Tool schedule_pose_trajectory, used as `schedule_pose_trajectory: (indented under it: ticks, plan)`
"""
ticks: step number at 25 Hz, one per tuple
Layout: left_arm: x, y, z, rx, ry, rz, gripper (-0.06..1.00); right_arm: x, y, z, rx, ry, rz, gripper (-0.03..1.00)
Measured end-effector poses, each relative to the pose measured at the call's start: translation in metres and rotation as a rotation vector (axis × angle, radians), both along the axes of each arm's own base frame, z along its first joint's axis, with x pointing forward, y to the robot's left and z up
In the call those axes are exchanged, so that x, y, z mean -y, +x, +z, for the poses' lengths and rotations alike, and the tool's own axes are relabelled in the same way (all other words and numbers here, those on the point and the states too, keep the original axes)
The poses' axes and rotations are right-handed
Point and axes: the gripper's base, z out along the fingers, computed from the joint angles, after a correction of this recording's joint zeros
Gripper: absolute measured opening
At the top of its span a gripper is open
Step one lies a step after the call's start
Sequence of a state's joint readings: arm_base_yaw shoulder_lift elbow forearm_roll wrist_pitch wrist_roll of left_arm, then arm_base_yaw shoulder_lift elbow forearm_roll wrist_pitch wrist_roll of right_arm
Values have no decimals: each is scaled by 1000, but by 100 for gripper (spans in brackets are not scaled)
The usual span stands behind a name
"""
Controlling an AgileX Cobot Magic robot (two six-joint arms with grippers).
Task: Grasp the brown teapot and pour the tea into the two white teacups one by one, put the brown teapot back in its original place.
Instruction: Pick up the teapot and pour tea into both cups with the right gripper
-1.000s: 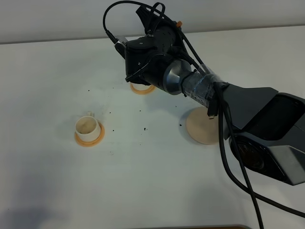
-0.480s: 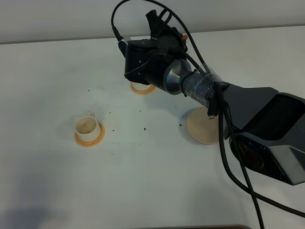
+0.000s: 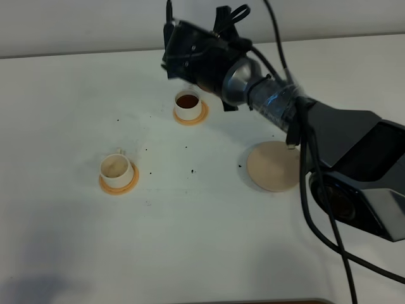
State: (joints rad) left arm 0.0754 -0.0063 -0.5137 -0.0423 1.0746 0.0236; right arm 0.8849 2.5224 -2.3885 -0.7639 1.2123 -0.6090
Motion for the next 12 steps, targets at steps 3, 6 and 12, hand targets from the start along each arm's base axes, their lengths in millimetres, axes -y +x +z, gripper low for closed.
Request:
schedule_pose_trajectory:
  ticks: [3,6,12]
  plan:
    - [0,0,0,0,0,0,47,4,0,18,3,134,-80,9]
    - [0,0,0,0,0,0,47,8,-1,28,-17,254,-163,9]
    - [0,0,0,0,0,0,47,12,-7,34,-167,509,-347,9]
